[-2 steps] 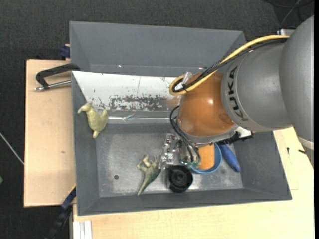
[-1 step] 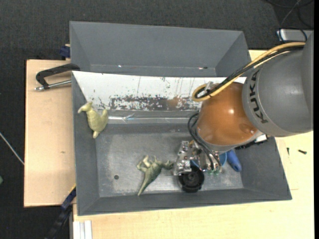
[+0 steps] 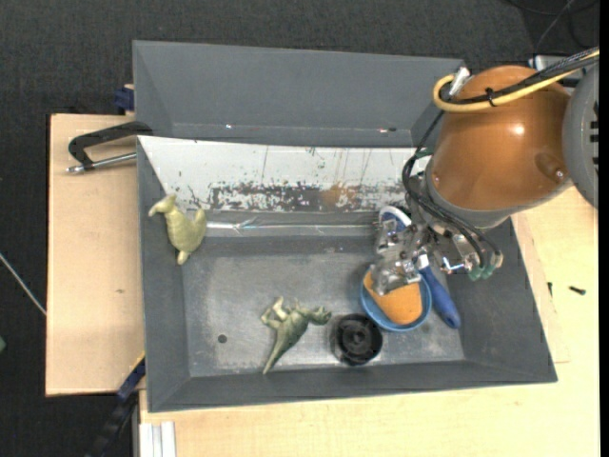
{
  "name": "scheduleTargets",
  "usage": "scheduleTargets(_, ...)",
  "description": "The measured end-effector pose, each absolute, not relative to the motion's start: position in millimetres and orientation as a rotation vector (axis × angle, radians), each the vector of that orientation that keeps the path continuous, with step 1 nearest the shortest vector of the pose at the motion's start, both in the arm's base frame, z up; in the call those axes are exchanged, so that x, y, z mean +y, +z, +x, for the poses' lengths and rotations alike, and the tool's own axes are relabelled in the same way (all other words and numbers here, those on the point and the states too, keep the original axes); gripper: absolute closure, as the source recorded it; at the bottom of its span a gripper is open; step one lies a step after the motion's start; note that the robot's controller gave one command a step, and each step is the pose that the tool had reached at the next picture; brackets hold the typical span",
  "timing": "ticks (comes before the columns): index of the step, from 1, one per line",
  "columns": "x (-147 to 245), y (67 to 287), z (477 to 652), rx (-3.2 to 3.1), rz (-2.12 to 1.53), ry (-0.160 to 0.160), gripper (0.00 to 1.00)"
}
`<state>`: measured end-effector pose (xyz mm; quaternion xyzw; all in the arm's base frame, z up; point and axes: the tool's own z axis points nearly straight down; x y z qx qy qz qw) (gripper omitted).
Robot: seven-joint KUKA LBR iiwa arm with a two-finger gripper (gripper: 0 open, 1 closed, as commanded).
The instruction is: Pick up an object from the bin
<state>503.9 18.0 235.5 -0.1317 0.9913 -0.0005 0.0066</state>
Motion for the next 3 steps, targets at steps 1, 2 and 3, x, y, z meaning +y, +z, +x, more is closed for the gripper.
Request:
scheduleTargets(1, 19, 232, 502.5, 3.108, -0.412, 0.002, 0.00)
scheduleTargets(2, -70, 81, 512.6, 3.089, -0.551, -0.003, 0.00)
scheduleTargets(3, -68, 82, 512.5, 3.087, -0.556, -0.001, 1.00)
